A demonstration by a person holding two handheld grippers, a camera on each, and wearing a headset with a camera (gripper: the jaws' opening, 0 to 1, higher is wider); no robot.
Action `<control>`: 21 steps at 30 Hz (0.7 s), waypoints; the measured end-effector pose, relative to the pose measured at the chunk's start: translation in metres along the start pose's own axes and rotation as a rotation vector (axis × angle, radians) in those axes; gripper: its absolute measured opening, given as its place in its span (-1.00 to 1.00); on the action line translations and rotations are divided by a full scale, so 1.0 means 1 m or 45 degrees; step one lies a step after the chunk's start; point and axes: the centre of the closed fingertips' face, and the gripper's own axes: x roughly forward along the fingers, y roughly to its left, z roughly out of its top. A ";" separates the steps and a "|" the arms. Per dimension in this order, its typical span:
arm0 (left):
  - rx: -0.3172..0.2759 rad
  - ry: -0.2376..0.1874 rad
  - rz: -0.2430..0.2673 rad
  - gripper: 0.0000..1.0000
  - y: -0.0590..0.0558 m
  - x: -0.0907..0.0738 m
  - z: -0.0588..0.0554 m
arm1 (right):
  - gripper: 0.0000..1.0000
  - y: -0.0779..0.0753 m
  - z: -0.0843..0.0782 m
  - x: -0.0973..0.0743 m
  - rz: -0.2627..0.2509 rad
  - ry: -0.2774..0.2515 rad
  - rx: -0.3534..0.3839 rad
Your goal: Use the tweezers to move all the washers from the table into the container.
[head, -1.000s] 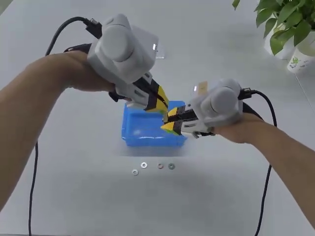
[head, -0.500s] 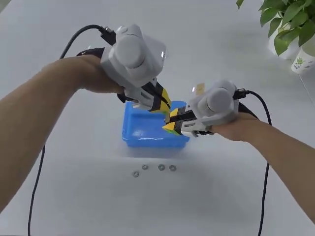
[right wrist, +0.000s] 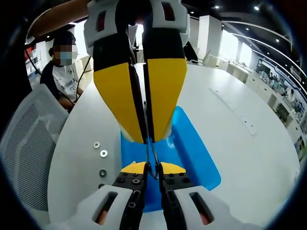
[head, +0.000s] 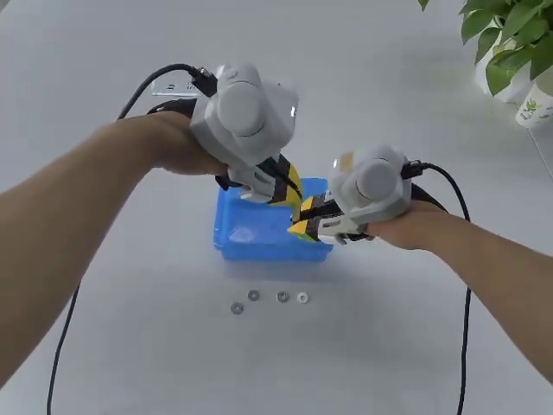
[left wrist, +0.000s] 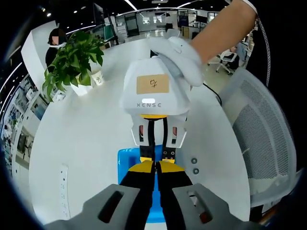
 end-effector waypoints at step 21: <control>-0.026 -0.005 -0.018 -0.90 0.002 0.012 -0.009 | -0.78 -0.002 -0.012 0.011 0.024 0.041 -0.019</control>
